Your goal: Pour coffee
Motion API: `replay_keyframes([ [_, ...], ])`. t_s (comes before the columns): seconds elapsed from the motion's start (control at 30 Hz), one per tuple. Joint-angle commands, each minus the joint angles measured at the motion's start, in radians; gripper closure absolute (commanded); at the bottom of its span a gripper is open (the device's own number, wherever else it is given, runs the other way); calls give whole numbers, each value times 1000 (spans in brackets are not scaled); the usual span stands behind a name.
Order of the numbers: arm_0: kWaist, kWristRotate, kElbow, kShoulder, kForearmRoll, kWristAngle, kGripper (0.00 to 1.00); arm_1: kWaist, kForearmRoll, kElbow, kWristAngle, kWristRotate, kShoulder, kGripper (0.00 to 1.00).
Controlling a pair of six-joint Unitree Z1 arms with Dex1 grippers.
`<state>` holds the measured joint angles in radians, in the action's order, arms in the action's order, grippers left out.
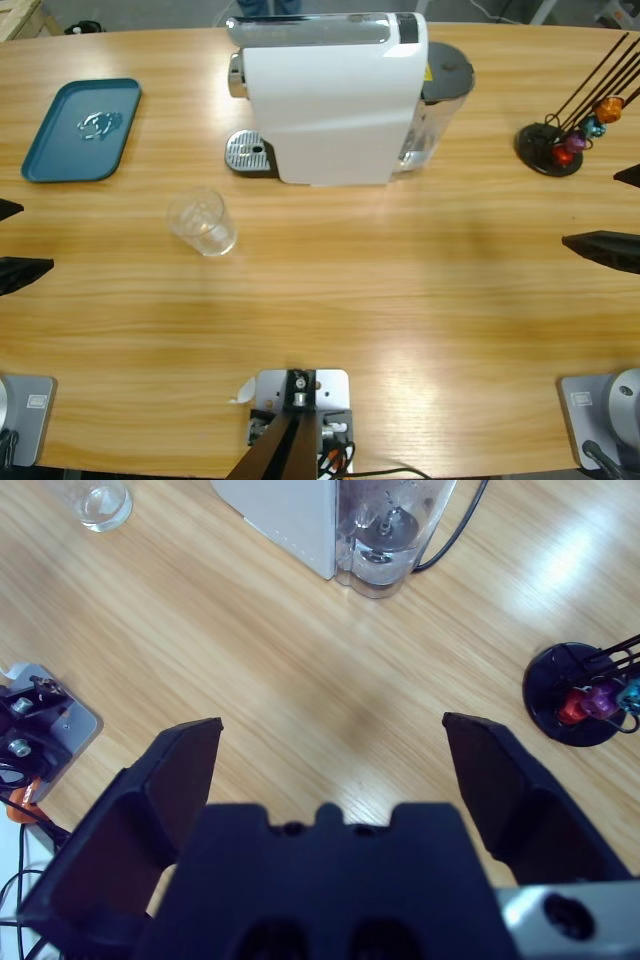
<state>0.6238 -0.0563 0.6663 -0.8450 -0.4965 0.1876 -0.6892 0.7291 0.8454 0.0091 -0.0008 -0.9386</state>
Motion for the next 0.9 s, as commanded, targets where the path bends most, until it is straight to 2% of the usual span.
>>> replay_keyframes([
  [0.03, 8, 17, 4, -48, -2, -8, 4, 7, 12, 5, -8, 8, -1, 0],
  [0.3, 3, -27, 29, -83, 12, -72, 21, 7, 13, 5, -8, 8, 0, 0],
  [0.4, -40, -154, 176, -188, 22, -44, 23, 7, 13, 6, -8, 8, -6, 0],
  [0.6, -160, -173, 441, -536, 21, 154, 30, 7, 15, 9, -8, 8, -13, 0],
  [0.73, -179, -314, 641, -763, 16, 185, 59, 7, 15, 9, -9, 10, -14, 4],
  [0.83, -194, -374, 723, -887, 17, 196, 64, 7, 5, 7, -8, 12, -2, 9],
  [0.9, -196, -399, 764, -938, 18, 232, 129, 7, 5, 7, -8, 13, -5, 9],
])
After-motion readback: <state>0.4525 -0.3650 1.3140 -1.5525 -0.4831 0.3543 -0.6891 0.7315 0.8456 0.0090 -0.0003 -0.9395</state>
